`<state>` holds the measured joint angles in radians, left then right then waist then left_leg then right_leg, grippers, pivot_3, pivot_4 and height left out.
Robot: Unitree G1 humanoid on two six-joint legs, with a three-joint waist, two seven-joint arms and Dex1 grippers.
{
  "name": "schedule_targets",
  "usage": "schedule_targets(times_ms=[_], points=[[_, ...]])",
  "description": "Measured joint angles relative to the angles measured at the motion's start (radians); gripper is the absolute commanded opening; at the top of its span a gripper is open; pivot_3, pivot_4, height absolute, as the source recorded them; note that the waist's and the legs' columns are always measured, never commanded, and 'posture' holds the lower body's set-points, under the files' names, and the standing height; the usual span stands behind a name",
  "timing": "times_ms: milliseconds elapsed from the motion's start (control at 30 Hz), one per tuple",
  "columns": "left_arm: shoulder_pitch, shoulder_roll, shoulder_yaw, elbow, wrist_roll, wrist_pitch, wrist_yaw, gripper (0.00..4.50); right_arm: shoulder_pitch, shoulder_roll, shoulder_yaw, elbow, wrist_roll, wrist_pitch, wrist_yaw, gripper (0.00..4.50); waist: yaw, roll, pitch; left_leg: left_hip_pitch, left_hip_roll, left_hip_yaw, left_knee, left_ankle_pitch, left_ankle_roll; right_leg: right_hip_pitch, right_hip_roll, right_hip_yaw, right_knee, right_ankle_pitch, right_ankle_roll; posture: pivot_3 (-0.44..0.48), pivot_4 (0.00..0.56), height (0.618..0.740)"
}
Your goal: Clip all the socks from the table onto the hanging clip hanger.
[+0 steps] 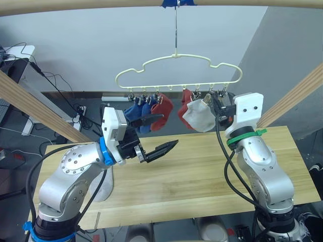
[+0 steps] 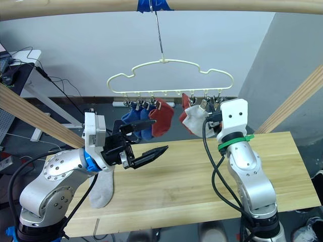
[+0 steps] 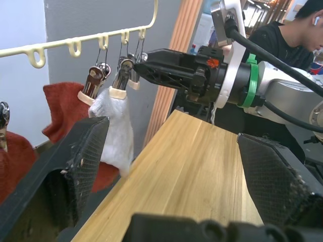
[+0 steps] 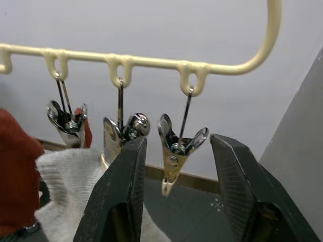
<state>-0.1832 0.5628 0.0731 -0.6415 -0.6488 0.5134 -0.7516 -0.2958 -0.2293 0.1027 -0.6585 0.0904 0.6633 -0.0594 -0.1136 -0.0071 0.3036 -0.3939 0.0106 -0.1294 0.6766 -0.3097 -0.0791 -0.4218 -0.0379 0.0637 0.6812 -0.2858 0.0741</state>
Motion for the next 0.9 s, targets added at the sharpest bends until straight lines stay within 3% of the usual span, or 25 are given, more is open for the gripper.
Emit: schedule_targets(times_ms=[900], points=[[0.005,0.0,-0.031,-0.016,0.0,-0.001,0.022,4.5,-0.076,0.101,-0.004,0.095,-0.069,-0.007,0.03,2.08,0.0,0.0,0.0,0.0,0.0,0.0,0.0,0.0,0.0,0.0,0.0,0.0,0.0,0.0,0.0,-0.123,0.31,0.74]])
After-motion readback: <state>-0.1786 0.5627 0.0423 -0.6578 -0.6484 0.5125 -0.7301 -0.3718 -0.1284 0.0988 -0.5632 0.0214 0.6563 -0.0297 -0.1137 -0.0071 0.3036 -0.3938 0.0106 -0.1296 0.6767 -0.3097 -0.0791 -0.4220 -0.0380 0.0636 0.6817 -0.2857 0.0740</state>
